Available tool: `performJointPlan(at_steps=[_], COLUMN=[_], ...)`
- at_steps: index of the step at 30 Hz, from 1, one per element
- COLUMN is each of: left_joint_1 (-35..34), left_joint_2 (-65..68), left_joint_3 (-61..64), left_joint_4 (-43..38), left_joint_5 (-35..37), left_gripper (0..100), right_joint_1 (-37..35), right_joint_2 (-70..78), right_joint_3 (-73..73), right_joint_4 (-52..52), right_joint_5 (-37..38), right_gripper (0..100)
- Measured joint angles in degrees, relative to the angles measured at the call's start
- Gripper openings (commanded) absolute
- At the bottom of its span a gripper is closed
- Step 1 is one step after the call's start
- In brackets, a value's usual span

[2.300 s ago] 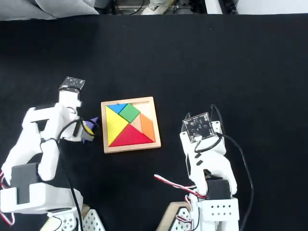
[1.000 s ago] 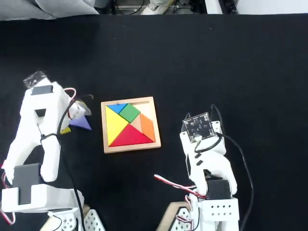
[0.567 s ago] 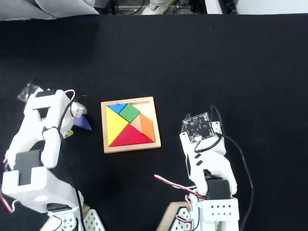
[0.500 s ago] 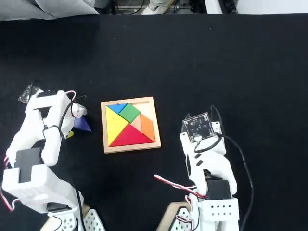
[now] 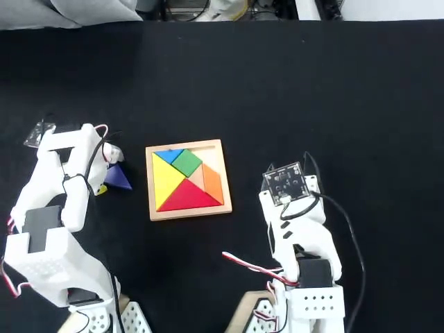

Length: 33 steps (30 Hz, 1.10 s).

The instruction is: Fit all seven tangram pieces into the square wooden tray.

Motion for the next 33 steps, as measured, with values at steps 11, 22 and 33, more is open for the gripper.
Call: performJointPlan(at_steps=[11, 22, 33], left_joint_1=[0.09, 0.35, 1.76], left_joint_2=[3.87, 11.25, 12.13], left_joint_3=[-3.08, -15.21, -16.62], left_joint_4=[1.67, 8.70, 10.55], left_joint_5=[2.11, 2.29, -3.69], left_gripper=[29, 14, 22], right_joint_1=[0.00, 0.00, 0.00], right_joint_2=[0.00, 0.00, 0.00], right_joint_3=[0.00, 0.00, 0.00], right_joint_4=[0.00, 0.00, 0.00], right_joint_5=[0.00, 0.00, 0.00], right_gripper=[24.3, 24.3, 24.3])
